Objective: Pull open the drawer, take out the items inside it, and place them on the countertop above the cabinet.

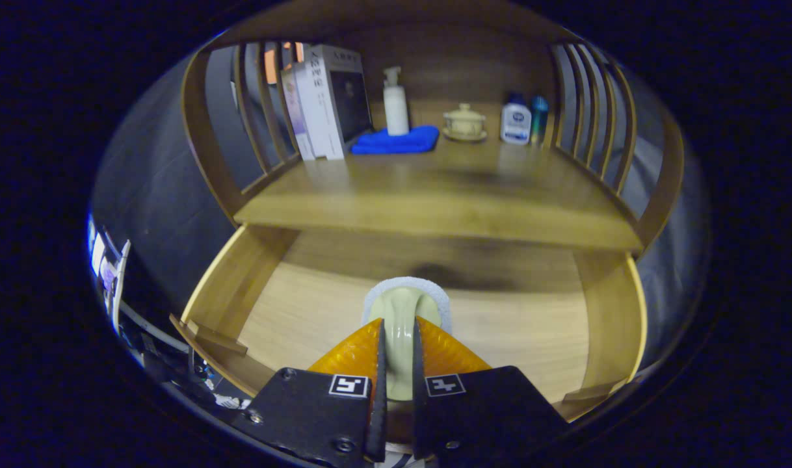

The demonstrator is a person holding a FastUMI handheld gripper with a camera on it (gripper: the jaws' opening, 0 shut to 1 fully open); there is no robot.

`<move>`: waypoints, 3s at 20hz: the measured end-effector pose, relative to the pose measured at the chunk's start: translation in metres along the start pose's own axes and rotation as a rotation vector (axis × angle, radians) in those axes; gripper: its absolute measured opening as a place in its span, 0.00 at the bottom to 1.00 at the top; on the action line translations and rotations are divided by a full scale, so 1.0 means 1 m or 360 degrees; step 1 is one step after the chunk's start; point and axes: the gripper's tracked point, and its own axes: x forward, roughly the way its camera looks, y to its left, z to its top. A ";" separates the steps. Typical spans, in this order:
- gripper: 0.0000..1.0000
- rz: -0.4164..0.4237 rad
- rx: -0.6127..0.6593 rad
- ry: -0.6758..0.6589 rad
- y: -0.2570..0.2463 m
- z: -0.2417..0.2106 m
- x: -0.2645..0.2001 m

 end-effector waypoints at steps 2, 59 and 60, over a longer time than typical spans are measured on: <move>0.19 0.0015 0.0008 -0.0104 0.001 0.025 -0.014; 1.00 -0.0265 -0.0032 -0.0988 -0.007 -0.068 -0.105; 1.00 -0.0311 -0.0030 -0.0990 -0.007 -0.083 -0.104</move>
